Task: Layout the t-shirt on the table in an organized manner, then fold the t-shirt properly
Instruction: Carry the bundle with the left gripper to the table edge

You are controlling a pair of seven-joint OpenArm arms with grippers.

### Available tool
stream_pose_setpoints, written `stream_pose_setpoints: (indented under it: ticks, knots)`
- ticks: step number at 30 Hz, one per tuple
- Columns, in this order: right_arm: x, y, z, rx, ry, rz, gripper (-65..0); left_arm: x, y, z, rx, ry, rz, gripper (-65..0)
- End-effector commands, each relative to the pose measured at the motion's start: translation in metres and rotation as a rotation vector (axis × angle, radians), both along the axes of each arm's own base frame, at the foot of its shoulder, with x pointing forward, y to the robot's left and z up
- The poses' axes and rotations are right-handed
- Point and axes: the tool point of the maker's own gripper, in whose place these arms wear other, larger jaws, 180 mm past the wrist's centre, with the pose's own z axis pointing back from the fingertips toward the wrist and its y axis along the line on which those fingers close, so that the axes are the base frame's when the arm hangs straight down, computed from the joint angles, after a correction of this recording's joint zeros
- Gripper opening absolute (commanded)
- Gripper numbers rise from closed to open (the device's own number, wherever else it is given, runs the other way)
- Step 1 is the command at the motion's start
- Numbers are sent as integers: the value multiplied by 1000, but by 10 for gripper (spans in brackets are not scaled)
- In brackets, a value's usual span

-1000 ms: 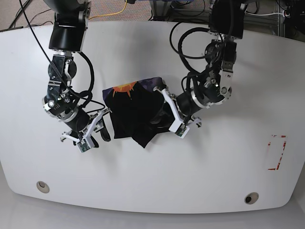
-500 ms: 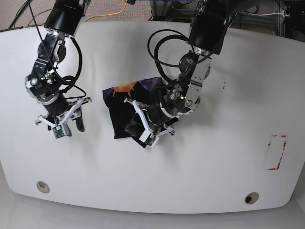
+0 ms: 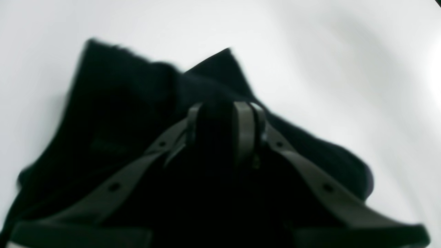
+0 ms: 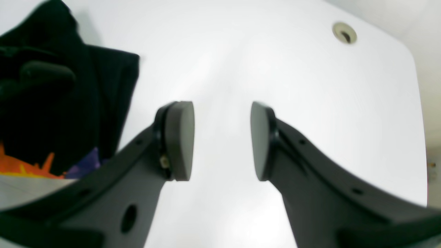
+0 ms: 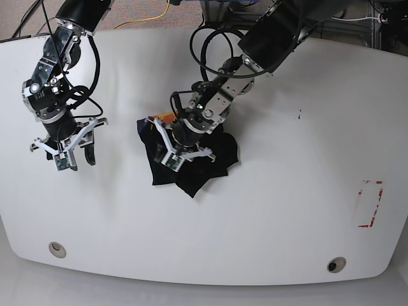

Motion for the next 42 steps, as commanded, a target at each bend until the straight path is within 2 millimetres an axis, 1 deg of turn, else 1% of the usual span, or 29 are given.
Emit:
stream_pose_setpoints:
  ticks: [1, 3, 4, 5, 6, 9, 11, 15, 16, 17, 20, 23, 27, 30, 31, 33, 34, 35, 37, 38, 41, 42]
  knots:
    - [3, 0, 19, -13, -61, 10, -395, 0, -17, 5, 7, -60, -24, -529]
    - [0, 1, 16, -16, -49, 10, -395, 1, -13, -5, 34, -63, -9, -529]
    - [-2, 1, 16, -20, -48, 11, -395, 1, -9, -15, 59, -55, 0, -529]
    - [-2, 1, 16, -21, -49, 12, -395, 1, -7, -19, 70, -51, 4, -529]
    - [-3, 2, 16, -20, -48, 12, -395, 2, 0, -32, 100, -31, 15, -529]
    - [-4, 2, 15, -21, -44, 12, -395, 1, 11, -53, 144, 6, 24, -529]
    - [-4, 1, 15, -24, -45, 11, -395, -1, 15, -60, 150, 15, 32, -529]
    - [-7, -4, 14, -24, -40, -4, -395, -2, 16, -63, 149, 16, 34, -529]
    - [-7, -4, 13, -22, -38, -4, -395, -6, 15, -65, 148, 23, 32, -529]
    - [-7, -4, 14, -22, -40, -4, -395, -9, 28, -72, 164, 30, 30, -529]
    - [-7, -3, 13, -19, -38, -4, -395, -20, 45, -78, 168, 34, -4, -529]
    - [-7, -3, 13, -19, -38, -3, -395, -30, 62, -81, 165, 38, -51, -529]
    - [-9, 3, 9, 5, -35, -5, -395, -46, 100, -82, 146, 102, -62, -529]
    - [-9, 4, 8, 9, -35, -9, -395, -53, 141, -82, 168, 134, -47, -529]
    - [-9, 4, 8, 10, -33, -9, -395, -54, 149, -81, 171, 134, -47, -529]
    - [-10, 6, 5, 13, -28, -5, -395, -57, 176, -77, 186, 132, -47, -529]
    - [-12, 6, 5, 12, -24, -5, -395, -59, 183, -77, 195, 134, -48, -529]
    - [-15, 7, 2, 10, -16, -3, -395, -65, 206, -77, 217, 143, -41, -529]
    - [-18, 7, 1, 9, -11, -2, -395, -69, 232, -76, 244, 151, -27, -529]
    - [-19, 7, 0, 9, -8, -2, -395, -71, 250, -75, 256, 159, -16, -529]
    - [-20, 9, -2, 13, -3, -1, -395, -77, 283, -73, 271, 183, -11, -529]
    - [-20, 11, -2, 19, -4, -2, -395, -80, 290, -73, 272, 192, -15, -529]
